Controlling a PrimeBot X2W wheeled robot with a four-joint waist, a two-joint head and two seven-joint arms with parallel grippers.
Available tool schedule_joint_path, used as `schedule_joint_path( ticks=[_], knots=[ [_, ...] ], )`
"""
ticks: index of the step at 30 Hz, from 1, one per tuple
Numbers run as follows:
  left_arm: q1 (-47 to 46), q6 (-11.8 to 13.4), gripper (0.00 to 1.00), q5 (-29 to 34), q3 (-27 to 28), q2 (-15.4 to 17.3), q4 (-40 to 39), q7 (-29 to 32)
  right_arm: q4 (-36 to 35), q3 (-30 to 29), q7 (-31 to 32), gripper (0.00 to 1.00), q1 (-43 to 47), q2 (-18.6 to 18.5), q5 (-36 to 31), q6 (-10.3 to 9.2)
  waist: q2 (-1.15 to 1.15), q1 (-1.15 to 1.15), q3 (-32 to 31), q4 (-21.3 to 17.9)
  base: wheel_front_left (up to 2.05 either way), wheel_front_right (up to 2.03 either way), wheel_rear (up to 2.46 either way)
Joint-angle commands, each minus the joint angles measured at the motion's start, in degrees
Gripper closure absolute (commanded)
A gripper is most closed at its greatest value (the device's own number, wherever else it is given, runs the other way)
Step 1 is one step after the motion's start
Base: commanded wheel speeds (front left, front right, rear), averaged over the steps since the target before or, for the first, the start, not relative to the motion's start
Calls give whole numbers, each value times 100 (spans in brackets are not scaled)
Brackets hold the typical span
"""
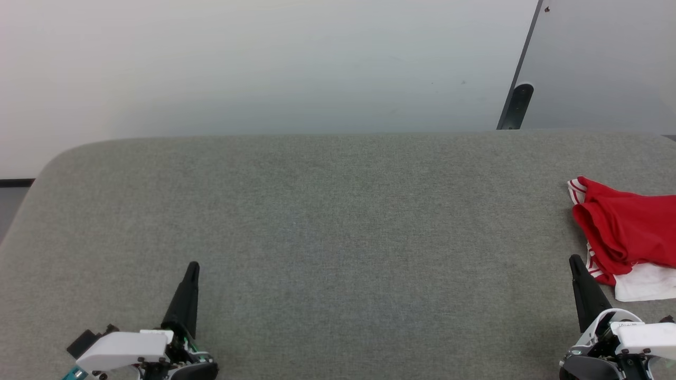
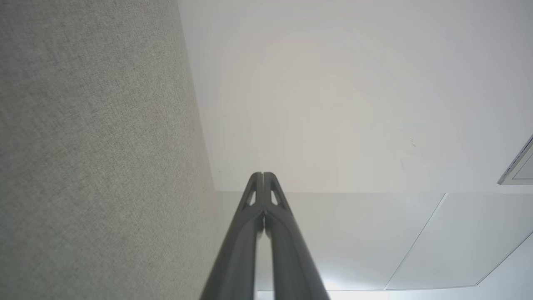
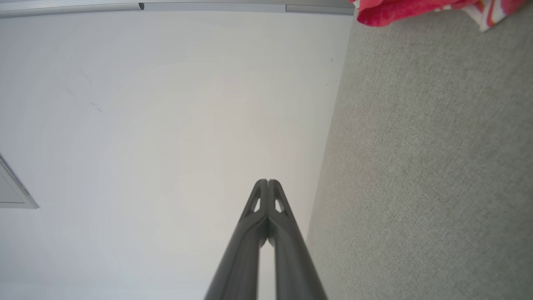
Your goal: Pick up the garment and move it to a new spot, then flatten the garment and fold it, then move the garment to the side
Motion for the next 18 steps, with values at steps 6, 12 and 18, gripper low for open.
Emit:
schedule_joint_path(
  ticks=[6,12,18],
  knots=[
    [-59,-16,100,-19,13,8,-6,16,-13,6,11,100,-11,22,22,-2,0,0,0,0,0,0,0],
    [-59,-16,100,-19,11,8,-6,16,-13,7,11,100,-11,22,22,-2,0,0,0,0,0,0,0],
    [-59,-16,100,-19,12,8,-6,16,-13,7,11,100,-11,22,22,-2,0,0,0,0,0,0,0]
  ],
)
